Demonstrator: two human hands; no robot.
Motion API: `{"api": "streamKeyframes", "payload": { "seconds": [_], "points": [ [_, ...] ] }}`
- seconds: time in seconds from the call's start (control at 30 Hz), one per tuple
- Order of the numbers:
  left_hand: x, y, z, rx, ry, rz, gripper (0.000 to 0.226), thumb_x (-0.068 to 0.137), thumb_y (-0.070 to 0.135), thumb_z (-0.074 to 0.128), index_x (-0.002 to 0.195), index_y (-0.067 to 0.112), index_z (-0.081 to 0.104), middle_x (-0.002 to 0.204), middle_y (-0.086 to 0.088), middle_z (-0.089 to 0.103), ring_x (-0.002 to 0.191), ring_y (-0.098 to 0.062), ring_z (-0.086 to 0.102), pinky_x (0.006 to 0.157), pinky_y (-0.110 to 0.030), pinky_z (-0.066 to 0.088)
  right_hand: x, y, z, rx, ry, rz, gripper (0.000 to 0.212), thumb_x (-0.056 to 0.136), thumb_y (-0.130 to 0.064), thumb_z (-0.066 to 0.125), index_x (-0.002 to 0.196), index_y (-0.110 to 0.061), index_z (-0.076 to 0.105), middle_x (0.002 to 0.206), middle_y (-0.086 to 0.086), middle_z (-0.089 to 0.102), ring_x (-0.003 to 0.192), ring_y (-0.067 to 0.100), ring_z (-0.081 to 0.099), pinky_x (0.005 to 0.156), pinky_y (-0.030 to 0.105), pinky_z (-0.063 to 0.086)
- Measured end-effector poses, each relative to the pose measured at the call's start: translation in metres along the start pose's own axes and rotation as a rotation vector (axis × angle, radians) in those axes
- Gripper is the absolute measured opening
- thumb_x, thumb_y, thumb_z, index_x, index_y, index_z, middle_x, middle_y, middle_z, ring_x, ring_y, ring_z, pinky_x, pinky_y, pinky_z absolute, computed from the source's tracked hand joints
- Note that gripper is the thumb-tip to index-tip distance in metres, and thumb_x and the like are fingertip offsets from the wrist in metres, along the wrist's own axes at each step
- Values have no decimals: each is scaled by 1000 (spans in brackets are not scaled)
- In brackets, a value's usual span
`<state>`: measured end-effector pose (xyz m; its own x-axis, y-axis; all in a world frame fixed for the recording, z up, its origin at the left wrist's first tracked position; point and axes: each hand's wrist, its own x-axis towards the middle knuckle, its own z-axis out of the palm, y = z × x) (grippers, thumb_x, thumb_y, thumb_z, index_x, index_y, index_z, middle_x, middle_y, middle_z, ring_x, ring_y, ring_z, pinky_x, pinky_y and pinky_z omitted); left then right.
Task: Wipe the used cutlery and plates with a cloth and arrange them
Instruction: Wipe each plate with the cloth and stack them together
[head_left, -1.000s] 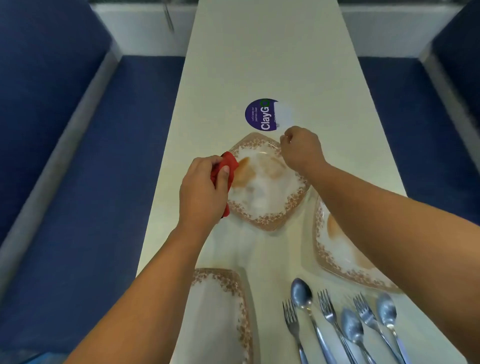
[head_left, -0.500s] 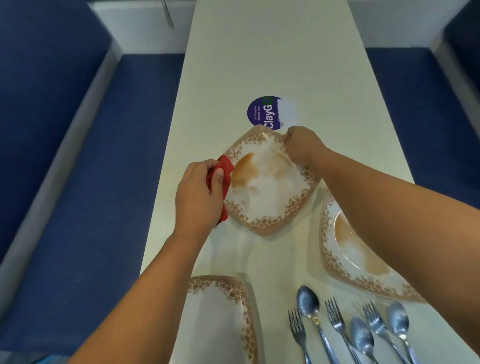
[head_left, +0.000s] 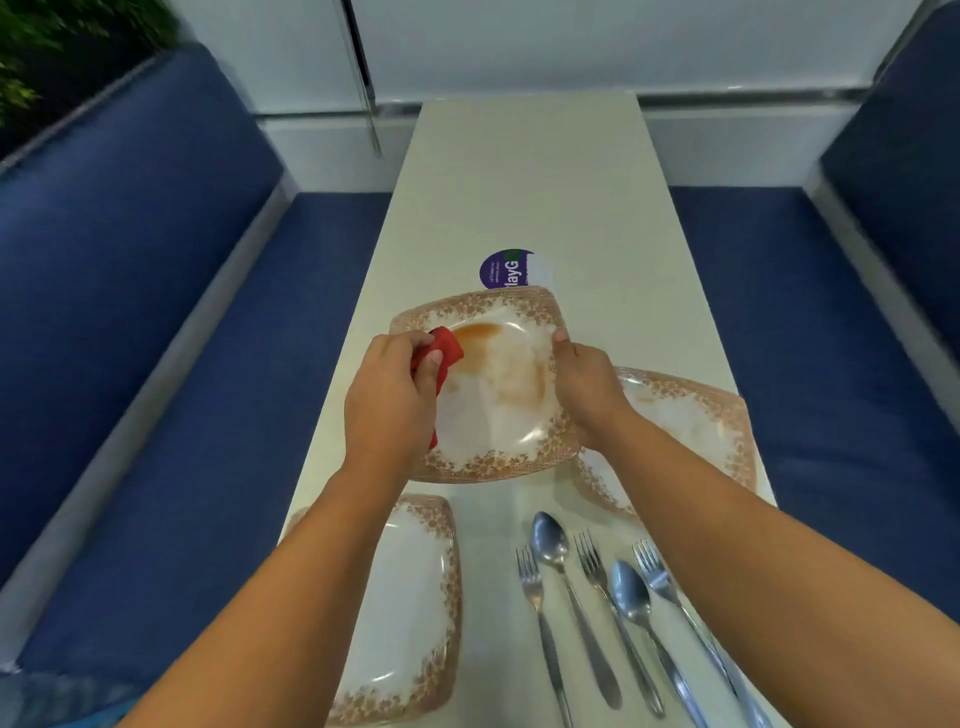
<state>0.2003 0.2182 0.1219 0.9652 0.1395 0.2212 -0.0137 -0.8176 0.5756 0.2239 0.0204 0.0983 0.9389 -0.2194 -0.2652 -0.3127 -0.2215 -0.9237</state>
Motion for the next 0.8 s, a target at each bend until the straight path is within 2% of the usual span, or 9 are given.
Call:
{"api": "streamKeyframes", "payload": {
  "seconds": [0.07, 0.13, 0.2, 0.23, 0.27, 0.33, 0.4, 0.57, 0.8],
  "points": [
    [-15, 3, -7, 44, 19, -8, 29, 104, 35, 48, 128, 24, 59, 121, 7, 59, 90, -6, 47, 79, -24, 38, -25, 3, -6, 60, 23, 42, 52, 106, -45, 33, 63, -16, 35, 55, -4, 31, 52, 15, 30, 55, 29, 26],
    [-32, 8, -14, 93, 37, -19, 29, 103, 37, 49, 126, 24, 60, 120, 7, 59, 87, -7, 48, 77, -25, 39, -50, 7, -11, 122, 25, 56, 53, 106, -45, 34, 68, -10, 48, 57, 3, 42, 55, 19, 42, 60, 31, 37],
    [-48, 11, -18, 165, 39, -10, 29, 102, 38, 50, 124, 24, 62, 118, 7, 59, 85, -10, 53, 73, -25, 41, -69, 14, -13, 167, 52, 63, 59, 105, -46, 37, 94, 7, 60, 74, 17, 59, 71, 30, 58, 75, 40, 50],
    [-56, 12, -19, 206, 25, 3, 28, 102, 38, 50, 124, 25, 63, 118, 7, 59, 86, -12, 57, 71, -26, 41, -77, 16, -15, 176, 74, 66, 61, 105, -46, 37, 103, 12, 59, 78, 17, 60, 75, 29, 58, 78, 40, 50],
    [-63, 13, -19, 253, 0, 19, 28, 102, 38, 48, 123, 26, 63, 118, 7, 59, 88, -14, 60, 69, -27, 42, -85, 18, -16, 186, 98, 61, 62, 104, -46, 38, 103, 12, 59, 76, 12, 55, 73, 24, 53, 76, 39, 49],
    [-80, 15, -20, 330, -44, 43, 28, 103, 37, 46, 122, 29, 65, 117, 7, 59, 89, -17, 62, 68, -28, 45, -101, 20, -21, 216, 123, 33, 55, 105, -45, 38, 81, 1, 58, 64, 3, 43, 64, 19, 42, 66, 33, 38],
    [-99, 23, -21, 341, -71, 68, 28, 102, 40, 47, 120, 29, 67, 113, 7, 60, 87, -17, 61, 69, -28, 46, -113, 22, -24, 213, 142, -2, 50, 105, -43, 39, 66, -12, 44, 59, 0, 36, 57, 18, 36, 63, 31, 30],
    [-143, 59, -11, 219, -129, 308, 25, 100, 38, 52, 112, 29, 72, 103, 8, 60, 81, -15, 59, 68, -30, 49, -140, 20, -21, 192, 126, -51, 52, 106, -38, 38, 61, -13, 39, 56, 1, 38, 52, 16, 36, 54, 29, 29],
    [-114, 34, -30, 322, -36, 139, 29, 100, 41, 50, 116, 31, 71, 108, 7, 63, 87, -16, 60, 73, -29, 50, -157, 14, -38, 256, 191, -39, 53, 106, -39, 39, 58, -18, 34, 52, -4, 33, 50, 14, 32, 54, 28, 26]
  ]
}}
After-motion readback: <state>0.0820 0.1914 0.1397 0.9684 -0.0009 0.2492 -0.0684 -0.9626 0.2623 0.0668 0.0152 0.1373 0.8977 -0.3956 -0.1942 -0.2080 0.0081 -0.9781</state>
